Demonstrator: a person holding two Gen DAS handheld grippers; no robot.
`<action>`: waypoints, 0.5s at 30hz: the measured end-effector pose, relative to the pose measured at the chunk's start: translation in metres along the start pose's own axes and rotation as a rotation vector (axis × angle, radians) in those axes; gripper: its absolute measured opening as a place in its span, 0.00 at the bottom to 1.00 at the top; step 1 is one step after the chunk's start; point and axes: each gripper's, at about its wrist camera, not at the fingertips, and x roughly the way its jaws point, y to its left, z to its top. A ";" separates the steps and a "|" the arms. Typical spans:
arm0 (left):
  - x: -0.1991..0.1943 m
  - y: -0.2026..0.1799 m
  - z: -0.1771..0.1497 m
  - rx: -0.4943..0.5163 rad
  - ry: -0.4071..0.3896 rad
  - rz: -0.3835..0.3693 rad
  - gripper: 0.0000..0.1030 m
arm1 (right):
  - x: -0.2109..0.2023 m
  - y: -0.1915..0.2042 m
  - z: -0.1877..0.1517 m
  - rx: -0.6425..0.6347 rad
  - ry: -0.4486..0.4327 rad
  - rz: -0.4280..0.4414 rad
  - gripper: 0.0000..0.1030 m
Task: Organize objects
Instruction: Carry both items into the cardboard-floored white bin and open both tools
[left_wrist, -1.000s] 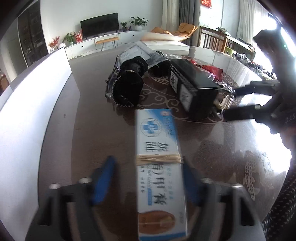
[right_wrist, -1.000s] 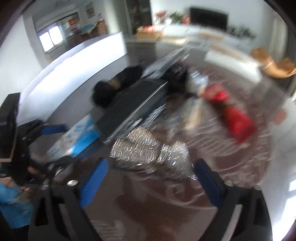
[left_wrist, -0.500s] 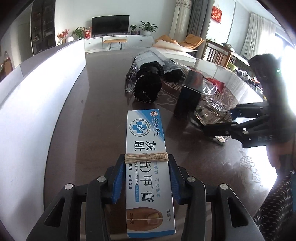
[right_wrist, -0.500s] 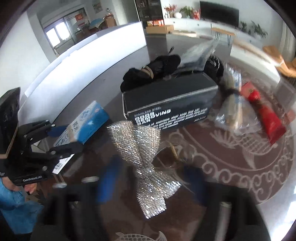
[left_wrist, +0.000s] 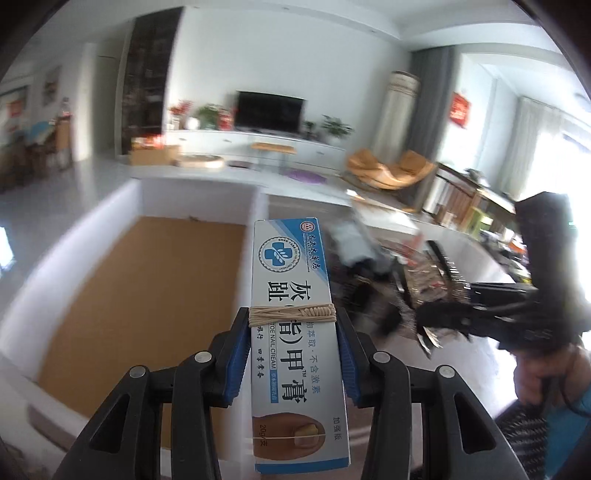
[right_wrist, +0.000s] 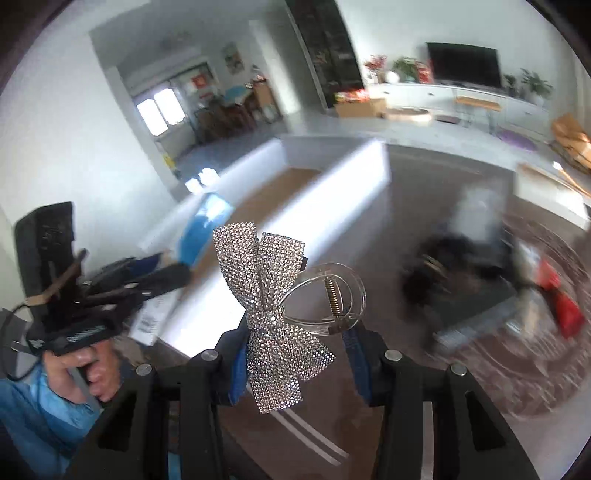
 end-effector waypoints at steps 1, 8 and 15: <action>0.001 0.018 0.004 -0.003 0.007 0.069 0.42 | 0.011 0.019 0.012 -0.008 -0.004 0.039 0.44; 0.056 0.101 -0.016 -0.039 0.217 0.379 0.45 | 0.118 0.100 0.050 -0.018 0.129 0.109 0.58; 0.033 0.049 -0.025 -0.030 0.125 0.291 0.68 | 0.075 0.037 0.002 0.027 0.018 -0.071 0.87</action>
